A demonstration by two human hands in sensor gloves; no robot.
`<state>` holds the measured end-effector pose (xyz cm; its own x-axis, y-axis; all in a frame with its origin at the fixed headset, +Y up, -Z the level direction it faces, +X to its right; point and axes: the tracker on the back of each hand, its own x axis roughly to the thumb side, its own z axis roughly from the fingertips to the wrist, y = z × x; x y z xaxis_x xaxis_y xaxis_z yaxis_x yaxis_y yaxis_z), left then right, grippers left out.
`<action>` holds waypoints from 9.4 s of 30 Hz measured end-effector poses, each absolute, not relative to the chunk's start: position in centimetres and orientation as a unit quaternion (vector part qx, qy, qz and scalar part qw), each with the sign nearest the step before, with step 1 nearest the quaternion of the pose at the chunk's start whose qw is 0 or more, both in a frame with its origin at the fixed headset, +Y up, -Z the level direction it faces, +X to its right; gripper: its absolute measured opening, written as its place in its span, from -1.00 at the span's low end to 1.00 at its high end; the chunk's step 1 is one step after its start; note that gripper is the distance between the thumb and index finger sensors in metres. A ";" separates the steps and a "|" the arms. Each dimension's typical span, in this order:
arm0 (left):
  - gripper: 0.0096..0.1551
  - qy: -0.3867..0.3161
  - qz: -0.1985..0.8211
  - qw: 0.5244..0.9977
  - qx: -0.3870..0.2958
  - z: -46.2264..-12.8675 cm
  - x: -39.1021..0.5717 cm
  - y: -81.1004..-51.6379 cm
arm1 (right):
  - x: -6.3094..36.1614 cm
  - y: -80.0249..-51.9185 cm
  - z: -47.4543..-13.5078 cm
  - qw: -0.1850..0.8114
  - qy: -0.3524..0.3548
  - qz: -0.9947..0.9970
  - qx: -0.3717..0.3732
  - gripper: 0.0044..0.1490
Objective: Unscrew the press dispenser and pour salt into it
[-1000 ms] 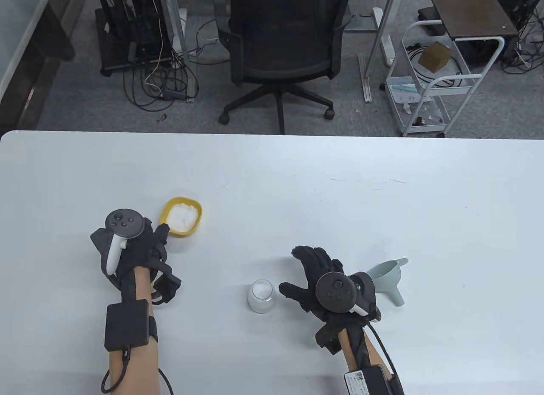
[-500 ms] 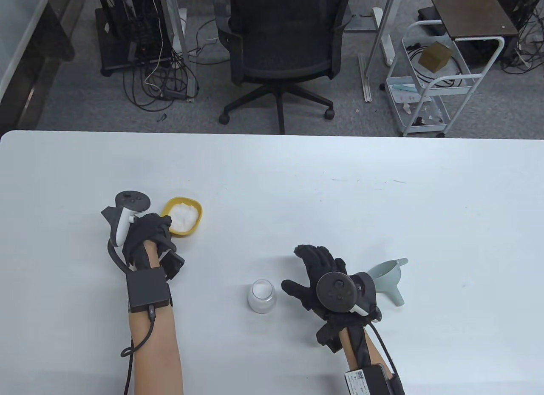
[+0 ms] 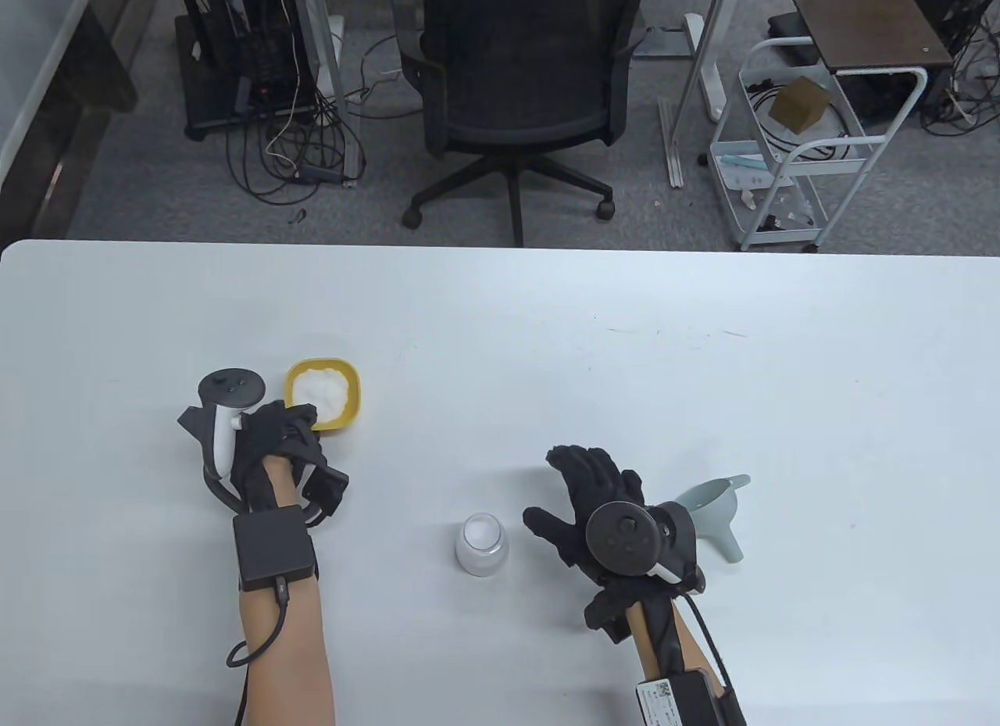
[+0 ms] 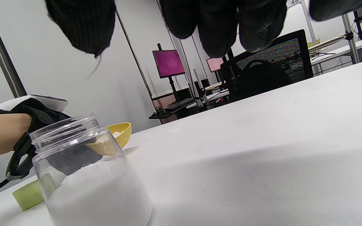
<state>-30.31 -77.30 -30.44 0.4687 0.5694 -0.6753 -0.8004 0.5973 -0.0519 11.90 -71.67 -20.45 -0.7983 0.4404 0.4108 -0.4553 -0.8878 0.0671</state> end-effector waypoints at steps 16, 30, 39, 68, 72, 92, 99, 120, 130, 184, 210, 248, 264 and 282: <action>-0.39 0.162 0.389 0.878 -0.226 -27.1 -25.1 -74.8 | 11.7 -71.7 -20.3 0.221 -0.024 0.951 0.216 0.09; -0.05 0.034 0.604 0.757 -0.247 -24.7 -23.7 -76.2 | 11.8 -71.7 -20.3 0.210 -0.029 0.954 0.212 0.08; 0.23 0.034 0.760 0.616 -0.203 -21.5 -23.8 -78.3 | 11.7 -71.4 -20.1 0.182 -0.039 0.960 0.211 0.09; 0.19 0.044 0.778 0.599 -0.184 -19.9 -25.1 -80.1 | 23.1 -70.7 -22.1 0.092 0.072 0.988 -0.104 0.67; 0.19 0.039 0.777 0.601 -0.181 -19.9 -25.0 -80.0 | 24.6 -71.1 -22.2 0.120 0.096 0.979 -0.132 0.69; 0.19 0.043 0.768 0.616 -0.170 -19.9 -25.0 -80.2 | 25.0 -74.4 -23.1 0.141 0.157 0.966 -0.150 0.68; 0.19 0.042 0.765 0.621 -0.169 -19.9 -24.9 -80.2 | 24.7 -74.8 -23.2 0.121 0.153 0.970 -0.145 0.72; 0.18 0.034 0.762 0.625 -0.167 -19.9 -24.2 -80.4 | 23.8 -74.7 -23.1 0.088 0.100 0.987 -0.091 0.71; 0.18 0.026 0.764 0.622 -0.169 -20.0 -23.5 -80.6 | 20.3 -72.7 -22.5 0.335 0.009 0.939 0.078 0.70; 0.11 -0.119 0.701 0.694 -0.114 -19.7 -18.9 -75.8 | 7.4 -76.5 -19.7 0.497 0.047 0.827 0.258 0.69; 0.08 -0.175 0.571 0.800 -0.052 -18.8 -16.8 -73.7 | 7.5 -76.4 -19.7 0.492 0.049 0.830 0.258 0.70; 0.07 -0.183 0.546 0.817 -0.038 -18.6 -16.4 -73.6 | 7.5 -76.3 -19.8 0.491 0.055 0.830 0.258 0.70; 0.07 -0.186 0.536 0.823 -0.031 -18.5 -16.3 -73.5 | 7.5 -76.3 -19.8 0.491 0.055 0.830 0.258 0.70; 0.06 -0.189 0.522 0.832 -0.022 -18.4 -16.2 -73.2 | 7.4 -76.3 -19.8 0.491 0.058 0.830 0.258 0.70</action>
